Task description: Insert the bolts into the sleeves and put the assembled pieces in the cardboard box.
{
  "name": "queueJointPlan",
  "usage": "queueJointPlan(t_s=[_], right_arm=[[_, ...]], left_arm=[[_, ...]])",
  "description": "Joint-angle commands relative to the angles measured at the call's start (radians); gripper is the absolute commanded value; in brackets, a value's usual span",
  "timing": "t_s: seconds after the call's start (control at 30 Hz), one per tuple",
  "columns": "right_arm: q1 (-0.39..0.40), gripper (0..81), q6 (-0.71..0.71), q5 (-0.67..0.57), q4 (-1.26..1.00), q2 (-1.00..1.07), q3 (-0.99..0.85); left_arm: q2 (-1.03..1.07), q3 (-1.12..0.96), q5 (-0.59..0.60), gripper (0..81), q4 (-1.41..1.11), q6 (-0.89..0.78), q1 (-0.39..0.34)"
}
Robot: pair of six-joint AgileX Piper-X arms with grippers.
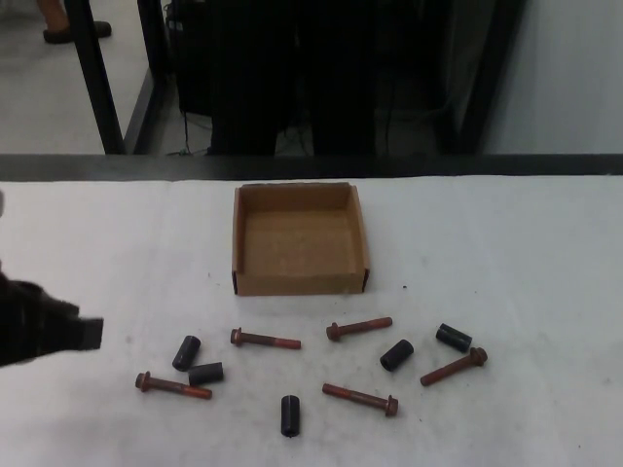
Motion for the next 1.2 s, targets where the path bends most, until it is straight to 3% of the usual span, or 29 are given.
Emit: queueJointPlan(t_s=[0.0,0.2,0.4,0.67,0.77,0.97,1.0,1.17], right_arm=[[0.003,0.2,-0.052,-0.052,0.095,0.159,-0.122],[0.067,0.2,-0.122,-0.065,0.247,0.371,-0.307],[0.147,0.2,-0.137,-0.136,0.315,0.498,-0.429],[0.184,0.2,-0.137,-0.162,0.313,0.556,-0.468],[0.184,0.2,-0.141,-0.162,0.313,0.556,-0.468],[0.184,0.2,-0.167,-0.162,0.313,0.556,-0.468],[0.184,0.2,-0.167,-0.162,0.313,0.556,-0.468],[0.184,0.2,-0.167,-0.162,0.304,0.582,-0.471]], left_arm=[[0.075,-0.085,0.014,0.8,0.112,0.007,-0.037],[0.268,-0.231,-0.033,0.8,0.189,0.097,-0.181],[0.457,-0.363,-0.201,0.8,0.181,0.189,-0.325],[0.693,-0.510,-0.268,0.0,0.264,0.189,-0.333],[0.737,-0.537,-0.279,10.1,0.265,0.191,-0.333],[0.773,-0.549,-0.347,52.4,0.245,0.133,-0.328],[0.777,-0.549,-0.360,54.7,0.243,0.117,-0.320],[0.781,-0.549,-0.351,50.7,0.242,0.091,-0.263]])
